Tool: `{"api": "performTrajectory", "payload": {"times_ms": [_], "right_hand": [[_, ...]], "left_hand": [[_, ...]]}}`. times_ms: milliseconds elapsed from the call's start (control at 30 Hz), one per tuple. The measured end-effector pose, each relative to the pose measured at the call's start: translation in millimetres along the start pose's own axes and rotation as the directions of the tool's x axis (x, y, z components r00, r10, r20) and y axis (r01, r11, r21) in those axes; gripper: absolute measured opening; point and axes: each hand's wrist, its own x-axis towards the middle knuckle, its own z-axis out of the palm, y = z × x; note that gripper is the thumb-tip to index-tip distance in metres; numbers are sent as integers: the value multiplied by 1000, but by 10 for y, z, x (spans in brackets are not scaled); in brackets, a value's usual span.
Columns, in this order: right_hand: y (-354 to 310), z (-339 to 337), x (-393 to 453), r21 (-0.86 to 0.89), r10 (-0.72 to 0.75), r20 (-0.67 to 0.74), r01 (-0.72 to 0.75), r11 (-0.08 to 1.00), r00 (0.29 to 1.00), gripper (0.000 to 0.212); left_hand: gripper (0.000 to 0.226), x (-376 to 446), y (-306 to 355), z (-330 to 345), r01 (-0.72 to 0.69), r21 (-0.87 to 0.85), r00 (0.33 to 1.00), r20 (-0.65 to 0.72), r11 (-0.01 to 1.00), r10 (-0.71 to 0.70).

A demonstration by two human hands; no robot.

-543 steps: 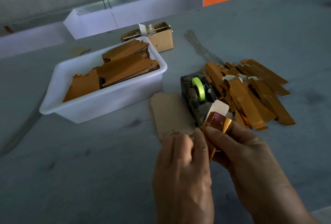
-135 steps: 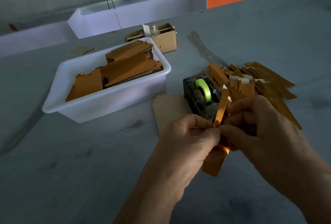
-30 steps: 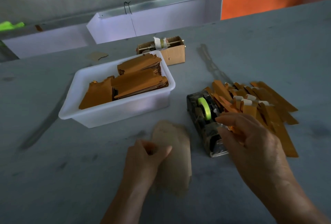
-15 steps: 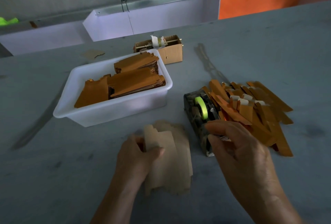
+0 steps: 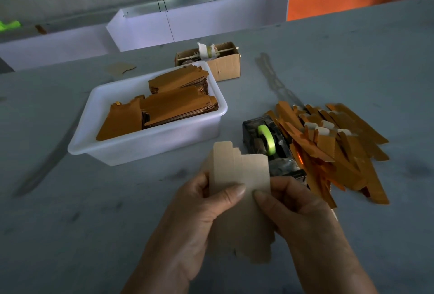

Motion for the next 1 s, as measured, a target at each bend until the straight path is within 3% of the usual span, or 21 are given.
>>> {"api": "performTrajectory", "payload": {"times_ms": [167, 367, 433, 533, 733, 867, 933, 1000], "right_hand": [[64, -23, 21, 34, -15, -54, 17, 999, 998, 8], [77, -35, 32, -57, -111, -75, 107, 993, 991, 7], [97, -50, 38, -112, -153, -62, 145, 983, 986, 18], [95, -56, 28, -205, -215, -83, 195, 959, 973, 2], [113, 11, -45, -433, -427, -93, 350, 831, 899, 12], [112, 109, -107, -231, -400, -25, 384, 894, 916, 15], [117, 138, -123, -193, -419, 21, 414, 889, 908, 13], [126, 137, -123, -204, -455, 34, 451, 869, 890, 13]], "left_hand": [[42, -3, -75, 52, 35, 34, 999, -27, 999, -35], [39, 3, -91, 67, 9, 52, 996, -89, 999, -4], [39, 1, -82, 51, 8, 75, 997, -81, 997, -2], [29, -4, -68, 64, -33, 117, 994, -96, 993, 44], [18, -37, -71, 164, -136, 286, 960, -199, 949, 198], [14, -48, -77, 225, -157, 302, 949, -219, 940, 228], [5, -49, -89, 246, -129, 223, 967, -187, 966, 172], [13, -51, -85, 230, -104, 119, 986, -117, 988, 118]]}}
